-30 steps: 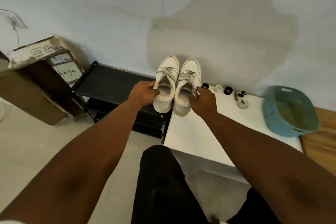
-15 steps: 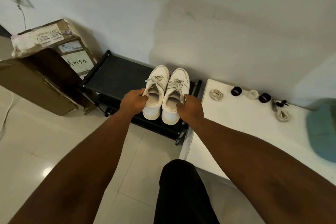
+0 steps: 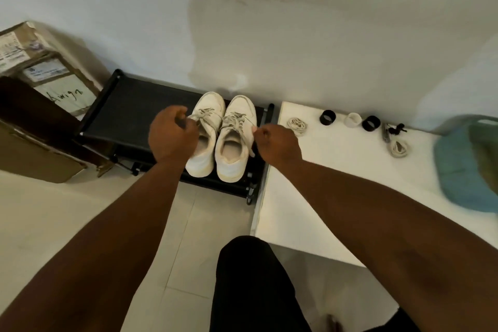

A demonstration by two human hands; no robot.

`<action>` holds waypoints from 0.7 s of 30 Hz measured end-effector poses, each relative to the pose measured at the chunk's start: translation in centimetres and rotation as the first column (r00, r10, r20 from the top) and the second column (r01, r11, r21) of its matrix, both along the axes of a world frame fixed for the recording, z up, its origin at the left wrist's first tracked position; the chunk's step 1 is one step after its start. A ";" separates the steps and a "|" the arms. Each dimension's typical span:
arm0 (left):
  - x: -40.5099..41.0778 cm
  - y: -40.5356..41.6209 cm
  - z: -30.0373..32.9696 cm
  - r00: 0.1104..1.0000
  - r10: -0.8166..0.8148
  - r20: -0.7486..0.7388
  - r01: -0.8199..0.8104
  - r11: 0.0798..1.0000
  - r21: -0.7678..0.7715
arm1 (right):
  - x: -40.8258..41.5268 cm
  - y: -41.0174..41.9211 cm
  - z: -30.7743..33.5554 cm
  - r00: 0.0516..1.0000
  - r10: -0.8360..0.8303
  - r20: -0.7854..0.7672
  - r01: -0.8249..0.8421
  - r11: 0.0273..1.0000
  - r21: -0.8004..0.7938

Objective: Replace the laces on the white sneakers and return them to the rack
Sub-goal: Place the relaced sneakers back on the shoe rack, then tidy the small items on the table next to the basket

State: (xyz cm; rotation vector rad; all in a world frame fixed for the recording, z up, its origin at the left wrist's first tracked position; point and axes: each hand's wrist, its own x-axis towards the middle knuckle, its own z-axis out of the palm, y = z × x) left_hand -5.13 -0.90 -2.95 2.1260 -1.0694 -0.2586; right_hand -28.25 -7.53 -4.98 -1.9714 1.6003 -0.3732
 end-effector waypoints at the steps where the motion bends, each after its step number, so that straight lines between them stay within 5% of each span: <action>1: -1.4 -0.8 0.5 0.997 -0.058 0.049 0.062 0.995 -0.078 | -1.0 -0.9 0.4 1.000 -0.027 0.012 0.027 0.999 -0.034; 6: -10.4 -6.8 2.5 0.931 -0.365 0.006 0.362 0.920 -0.152 | -6.1 -6.1 0.9 0.985 -0.164 -0.049 0.159 0.983 -0.092; 10: -15.0 -11.4 0.3 0.861 -0.500 -0.099 0.503 0.803 0.320 | -8.2 -9.0 0.0 0.969 -0.190 -0.157 0.179 0.981 -0.081; 13: -16.7 -12.5 -1.5 0.861 -0.462 -0.214 0.508 0.743 0.437 | -8.5 -10.2 -1.3 0.965 -0.152 -0.215 0.150 0.988 -0.024; 21: -18.1 -12.7 -4.7 0.889 -0.228 -0.398 0.395 0.821 0.412 | -7.7 -10.2 -3.6 0.969 -0.077 -0.234 0.096 0.993 0.072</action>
